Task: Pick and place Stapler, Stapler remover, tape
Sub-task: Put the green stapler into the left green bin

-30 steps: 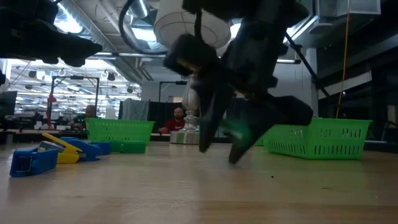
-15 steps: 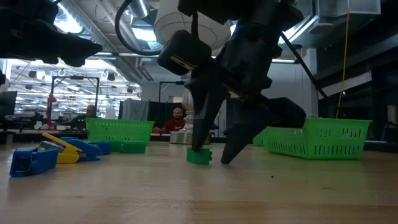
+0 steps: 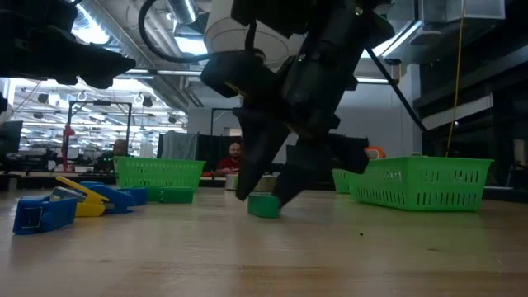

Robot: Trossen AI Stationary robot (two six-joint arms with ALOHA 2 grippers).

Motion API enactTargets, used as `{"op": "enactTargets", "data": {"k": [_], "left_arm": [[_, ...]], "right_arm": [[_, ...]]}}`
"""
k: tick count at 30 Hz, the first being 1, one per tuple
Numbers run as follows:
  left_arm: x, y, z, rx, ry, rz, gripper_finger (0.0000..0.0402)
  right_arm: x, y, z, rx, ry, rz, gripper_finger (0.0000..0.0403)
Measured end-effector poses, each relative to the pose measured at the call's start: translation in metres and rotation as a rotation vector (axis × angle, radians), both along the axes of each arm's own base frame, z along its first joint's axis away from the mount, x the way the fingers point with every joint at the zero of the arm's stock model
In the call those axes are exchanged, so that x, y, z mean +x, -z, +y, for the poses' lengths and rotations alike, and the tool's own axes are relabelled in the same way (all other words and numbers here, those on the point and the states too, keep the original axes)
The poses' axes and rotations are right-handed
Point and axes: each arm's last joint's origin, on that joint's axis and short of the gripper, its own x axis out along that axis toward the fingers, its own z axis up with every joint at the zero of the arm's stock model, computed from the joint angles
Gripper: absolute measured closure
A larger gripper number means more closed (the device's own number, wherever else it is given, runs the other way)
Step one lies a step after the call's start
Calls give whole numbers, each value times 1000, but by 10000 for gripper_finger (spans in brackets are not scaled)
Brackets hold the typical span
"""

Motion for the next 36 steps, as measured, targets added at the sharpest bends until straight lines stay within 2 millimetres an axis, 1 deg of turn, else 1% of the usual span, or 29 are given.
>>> {"op": "enactTargets", "data": {"k": [3,9,12,16,19,22,24,28,32,36], "left_arm": [[0,0,0,0,0,0,245],[0,0,0,0,0,0,245],[0,0,0,0,0,0,245],[0,0,0,0,0,0,245],[0,0,0,0,0,0,245],[0,0,0,0,0,0,245],[0,0,0,0,0,0,245],[0,0,0,0,0,0,245],[0,0,0,0,0,0,245],[0,0,0,0,0,0,245]], "right_arm": [[0,0,-1,-14,-21,7,241],[-2,7,-2,-27,-52,54,313],[-4,8,-4,-37,-67,74,342],[-2,7,-10,-30,-77,80,352],[4,2,-19,-35,-104,73,352],[15,-5,-30,-74,-141,50,352],[24,-14,-41,-118,-174,16,352],[43,-40,-70,-234,-186,-89,352],[58,-57,-100,-325,-211,-203,352],[67,-67,-117,-389,-225,-305,353]]}}
